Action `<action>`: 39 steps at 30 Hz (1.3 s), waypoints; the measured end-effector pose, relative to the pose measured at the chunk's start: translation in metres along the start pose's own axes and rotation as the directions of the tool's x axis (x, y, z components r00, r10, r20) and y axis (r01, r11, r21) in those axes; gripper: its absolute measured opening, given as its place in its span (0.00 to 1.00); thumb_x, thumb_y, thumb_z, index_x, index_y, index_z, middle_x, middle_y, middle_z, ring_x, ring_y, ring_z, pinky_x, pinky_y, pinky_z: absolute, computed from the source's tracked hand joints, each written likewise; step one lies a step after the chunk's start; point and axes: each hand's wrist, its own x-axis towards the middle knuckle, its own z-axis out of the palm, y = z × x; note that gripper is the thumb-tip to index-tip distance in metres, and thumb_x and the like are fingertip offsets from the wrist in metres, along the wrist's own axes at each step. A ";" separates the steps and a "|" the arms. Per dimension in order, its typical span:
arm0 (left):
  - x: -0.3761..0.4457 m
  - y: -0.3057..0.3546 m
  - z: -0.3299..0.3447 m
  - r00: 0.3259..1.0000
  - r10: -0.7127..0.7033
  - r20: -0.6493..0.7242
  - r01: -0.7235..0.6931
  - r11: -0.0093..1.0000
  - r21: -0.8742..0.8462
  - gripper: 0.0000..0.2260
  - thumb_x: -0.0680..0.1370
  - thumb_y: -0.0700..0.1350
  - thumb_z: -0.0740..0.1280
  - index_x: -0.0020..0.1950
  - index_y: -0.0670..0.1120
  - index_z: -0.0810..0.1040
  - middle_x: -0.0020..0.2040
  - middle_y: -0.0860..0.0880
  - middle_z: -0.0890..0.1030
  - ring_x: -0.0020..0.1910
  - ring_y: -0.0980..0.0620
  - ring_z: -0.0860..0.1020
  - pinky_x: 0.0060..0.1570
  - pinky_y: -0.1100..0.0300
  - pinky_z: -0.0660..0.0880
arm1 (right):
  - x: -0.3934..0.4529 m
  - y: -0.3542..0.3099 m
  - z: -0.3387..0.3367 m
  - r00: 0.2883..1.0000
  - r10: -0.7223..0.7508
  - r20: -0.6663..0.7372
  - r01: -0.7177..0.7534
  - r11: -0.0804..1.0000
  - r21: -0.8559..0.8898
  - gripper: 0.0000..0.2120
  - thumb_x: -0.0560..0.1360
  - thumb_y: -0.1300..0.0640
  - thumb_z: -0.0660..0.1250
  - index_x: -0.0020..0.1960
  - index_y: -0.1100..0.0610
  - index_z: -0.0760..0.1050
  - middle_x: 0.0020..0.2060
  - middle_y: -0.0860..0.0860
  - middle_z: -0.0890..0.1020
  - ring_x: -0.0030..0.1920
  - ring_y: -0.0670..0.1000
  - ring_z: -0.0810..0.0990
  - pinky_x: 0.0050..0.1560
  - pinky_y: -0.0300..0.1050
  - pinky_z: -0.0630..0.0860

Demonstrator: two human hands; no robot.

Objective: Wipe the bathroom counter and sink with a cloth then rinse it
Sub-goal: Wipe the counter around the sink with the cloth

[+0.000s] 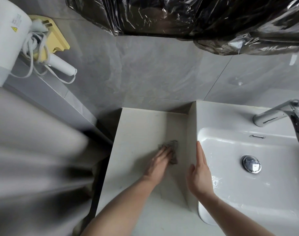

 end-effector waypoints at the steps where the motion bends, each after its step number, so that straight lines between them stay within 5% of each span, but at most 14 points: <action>1: -0.010 -0.013 -0.013 0.999 -0.037 -0.038 0.038 0.999 0.018 0.23 0.77 0.38 0.56 0.69 0.42 0.80 0.72 0.46 0.77 0.73 0.46 0.74 0.69 0.54 0.73 | -0.001 0.002 0.001 1.000 0.003 -0.003 -0.003 1.000 0.000 0.42 0.74 0.72 0.57 0.84 0.52 0.49 0.83 0.47 0.55 0.82 0.49 0.57 0.74 0.28 0.54; 6: -0.058 -0.086 -0.067 0.934 -0.325 -0.150 0.346 0.927 0.145 0.30 0.76 0.40 0.47 0.75 0.47 0.74 0.77 0.51 0.71 0.77 0.51 0.67 0.69 0.55 0.72 | -0.001 0.000 0.000 1.000 0.025 0.013 -0.025 0.999 0.022 0.42 0.74 0.73 0.56 0.84 0.54 0.49 0.83 0.49 0.56 0.82 0.51 0.57 0.67 0.17 0.48; 8: -0.079 -0.101 -0.080 0.912 -0.365 -0.188 0.399 0.895 0.199 0.26 0.78 0.34 0.55 0.75 0.45 0.74 0.77 0.50 0.72 0.77 0.48 0.68 0.71 0.55 0.71 | -0.002 0.000 0.001 1.000 0.020 0.013 -0.020 1.000 0.021 0.42 0.74 0.73 0.56 0.84 0.54 0.49 0.83 0.49 0.56 0.82 0.51 0.57 0.68 0.18 0.49; 11: -0.106 -0.095 -0.077 0.897 -0.374 -0.235 0.417 0.892 0.174 0.26 0.73 0.28 0.67 0.71 0.43 0.78 0.73 0.48 0.76 0.74 0.47 0.73 0.66 0.51 0.77 | -0.003 -0.001 0.000 1.000 0.014 0.012 -0.014 1.000 0.008 0.42 0.74 0.73 0.56 0.85 0.54 0.48 0.84 0.48 0.55 0.82 0.51 0.58 0.72 0.29 0.55; 17: -0.113 -0.034 -0.031 0.942 -0.264 -0.207 0.283 0.957 0.067 0.27 0.75 0.30 0.65 0.73 0.47 0.77 0.76 0.52 0.72 0.77 0.52 0.67 0.65 0.58 0.76 | -0.008 0.005 -0.010 0.995 -0.026 0.098 0.027 1.000 -0.011 0.43 0.76 0.70 0.60 0.85 0.53 0.44 0.84 0.46 0.52 0.81 0.52 0.59 0.68 0.37 0.63; 19: -0.096 -0.002 -0.018 0.985 -0.148 -0.094 0.153 0.987 0.048 0.27 0.73 0.34 0.63 0.73 0.45 0.76 0.76 0.49 0.72 0.79 0.52 0.63 0.72 0.57 0.70 | -0.020 0.011 -0.014 0.989 -0.008 0.149 0.011 1.000 -0.021 0.43 0.78 0.68 0.61 0.85 0.51 0.42 0.83 0.44 0.49 0.82 0.50 0.57 0.70 0.36 0.61; 23: -0.052 0.055 0.008 0.980 0.059 0.188 -0.088 0.985 0.149 0.26 0.68 0.44 0.67 0.67 0.44 0.81 0.71 0.44 0.78 0.74 0.45 0.72 0.75 0.53 0.62 | -0.054 0.022 -0.016 0.976 0.004 0.219 -0.001 1.000 -0.011 0.39 0.82 0.62 0.61 0.84 0.50 0.41 0.82 0.42 0.48 0.82 0.47 0.55 0.75 0.34 0.54; 26: -0.033 0.066 0.036 0.986 0.008 0.167 -0.026 0.994 0.103 0.27 0.76 0.45 0.55 0.74 0.40 0.74 0.76 0.44 0.72 0.75 0.41 0.70 0.68 0.50 0.74 | -0.059 0.024 -0.015 0.977 0.031 0.211 -0.030 1.000 -0.009 0.37 0.83 0.59 0.59 0.85 0.49 0.42 0.83 0.42 0.51 0.82 0.47 0.57 0.76 0.39 0.59; 29: -0.037 0.063 0.039 0.987 -0.045 0.155 0.037 0.998 0.054 0.30 0.78 0.44 0.48 0.80 0.43 0.66 0.81 0.49 0.64 0.81 0.45 0.60 0.69 0.49 0.74 | -0.057 0.024 -0.013 0.978 0.030 0.208 -0.026 0.999 -0.025 0.37 0.83 0.59 0.59 0.85 0.51 0.42 0.83 0.46 0.52 0.82 0.50 0.58 0.76 0.42 0.61; 33: -0.061 0.026 0.014 0.998 0.007 0.065 -0.011 0.998 0.067 0.30 0.75 0.34 0.55 0.77 0.46 0.71 0.79 0.50 0.67 0.80 0.50 0.62 0.71 0.54 0.72 | -0.059 0.025 -0.014 0.979 0.017 0.204 -0.009 0.999 -0.041 0.38 0.81 0.62 0.60 0.85 0.52 0.43 0.83 0.45 0.52 0.82 0.50 0.57 0.73 0.35 0.57; 39: -0.135 -0.073 -0.045 0.949 -0.290 -0.127 0.309 0.933 0.182 0.29 0.76 0.35 0.53 0.76 0.47 0.72 0.79 0.52 0.67 0.79 0.51 0.64 0.73 0.59 0.67 | -0.059 0.024 -0.013 0.980 0.014 0.196 -0.005 0.999 -0.045 0.37 0.81 0.63 0.60 0.85 0.54 0.45 0.83 0.47 0.53 0.82 0.50 0.56 0.73 0.32 0.53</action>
